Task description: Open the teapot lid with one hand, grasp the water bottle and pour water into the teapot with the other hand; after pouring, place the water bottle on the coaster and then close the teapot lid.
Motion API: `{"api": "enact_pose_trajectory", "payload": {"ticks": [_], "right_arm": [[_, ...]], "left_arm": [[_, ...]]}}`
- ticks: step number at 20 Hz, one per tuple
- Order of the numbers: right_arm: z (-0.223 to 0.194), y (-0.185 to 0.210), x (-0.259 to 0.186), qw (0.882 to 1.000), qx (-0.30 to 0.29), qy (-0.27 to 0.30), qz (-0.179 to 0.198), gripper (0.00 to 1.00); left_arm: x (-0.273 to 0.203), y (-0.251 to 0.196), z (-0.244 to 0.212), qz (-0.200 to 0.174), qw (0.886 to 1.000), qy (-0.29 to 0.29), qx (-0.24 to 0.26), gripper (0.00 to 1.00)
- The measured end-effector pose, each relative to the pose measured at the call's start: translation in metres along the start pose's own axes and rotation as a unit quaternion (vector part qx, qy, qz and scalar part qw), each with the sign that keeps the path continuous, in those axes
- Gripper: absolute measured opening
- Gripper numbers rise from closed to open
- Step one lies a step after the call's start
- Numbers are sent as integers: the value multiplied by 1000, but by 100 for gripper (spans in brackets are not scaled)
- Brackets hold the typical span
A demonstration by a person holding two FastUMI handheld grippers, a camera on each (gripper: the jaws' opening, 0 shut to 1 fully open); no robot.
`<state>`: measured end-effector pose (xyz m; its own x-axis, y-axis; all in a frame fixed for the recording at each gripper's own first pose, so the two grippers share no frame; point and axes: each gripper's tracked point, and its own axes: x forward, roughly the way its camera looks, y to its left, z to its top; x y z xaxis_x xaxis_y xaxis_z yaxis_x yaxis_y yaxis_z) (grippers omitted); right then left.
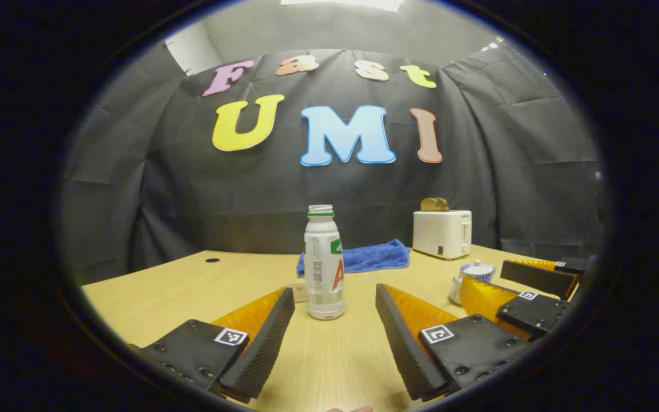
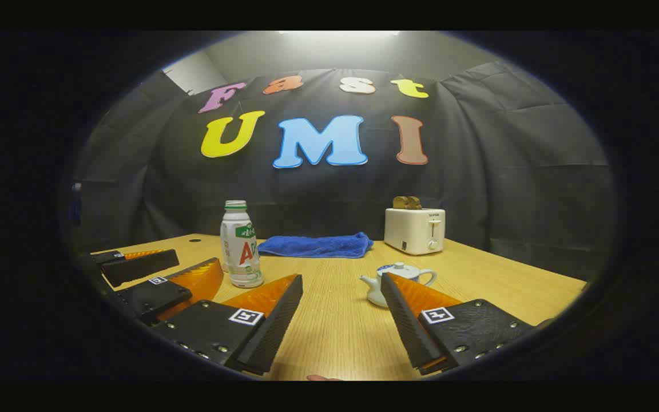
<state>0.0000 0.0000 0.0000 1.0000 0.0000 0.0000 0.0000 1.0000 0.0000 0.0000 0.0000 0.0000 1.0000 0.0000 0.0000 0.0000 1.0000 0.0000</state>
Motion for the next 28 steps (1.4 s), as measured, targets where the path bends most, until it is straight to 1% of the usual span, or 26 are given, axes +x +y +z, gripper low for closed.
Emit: {"api": "enact_pose_trajectory", "payload": {"ticks": [1, 2, 3, 6, 7, 11, 12, 13, 14, 15, 16, 17, 19, 21, 24, 28], "right_arm": [[0, 0, 0, 1000, 0, 0, 0, 85], [0, 0, 0, 1000, 0, 0, 0, 85], [0, 0, 0, 1000, 0, 0, 0, 85], [0, 0, 0, 1000, 0, 0, 0, 85], [0, 0, 0, 1000, 0, 0, 0, 85], [0, 0, 0, 1000, 0, 0, 0, 85], [6, 5, 5, 1000, 14, -18, 4, 85], [9, 7, 8, 999, 14, -29, 10, 85], [9, 10, 7, 999, 17, -26, 18, 85], [10, 11, 7, 999, 13, -23, 25, 85], [7, 10, 9, 1000, 11, -16, 23, 85], [8, 8, 11, 1000, 8, -15, 21, 85], [9, 1, 17, 1000, 10, -7, 17, 85], [10, -11, 28, 1000, 19, -2, 7, 85], [3, -28, 42, 999, 34, 22, -8, 85], [8, -55, 60, 998, 30, 21, -41, 85]], "left_arm": [[0, 0, 0, 0, 1000, 0, 0, 94], [0, 0, 0, 0, 1000, 0, 0, 97], [0, 0, 0, 0, 1000, 0, 0, 94], [0, 0, 0, 0, 1000, 0, 0, 95], [0, 0, 0, 0, 1000, 0, 0, 100], [0, 0, 0, 0, 1000, 0, 0, 100], [-1, 0, 0, 0, 1000, 2, 0, 100], [-1, 0, 2, 0, 1000, 1, -1, 100], [2, 0, 7, 2, 1000, -15, -4, 100], [0, 1, 5, 0, 1000, -8, -5, 100], [2, -2, 2, -14, 1000, 1, 0, 100], [2, -5, 1, -24, 1000, 6, -5, 100], [4, 0, 8, -29, 999, 8, -25, 100], [12, 9, 14, -24, 999, 5, -27, 100], [22, 24, 17, -9, 1000, -2, -12, 100], [38, 35, 15, -3, 1000, 5, -20, 99]]}}
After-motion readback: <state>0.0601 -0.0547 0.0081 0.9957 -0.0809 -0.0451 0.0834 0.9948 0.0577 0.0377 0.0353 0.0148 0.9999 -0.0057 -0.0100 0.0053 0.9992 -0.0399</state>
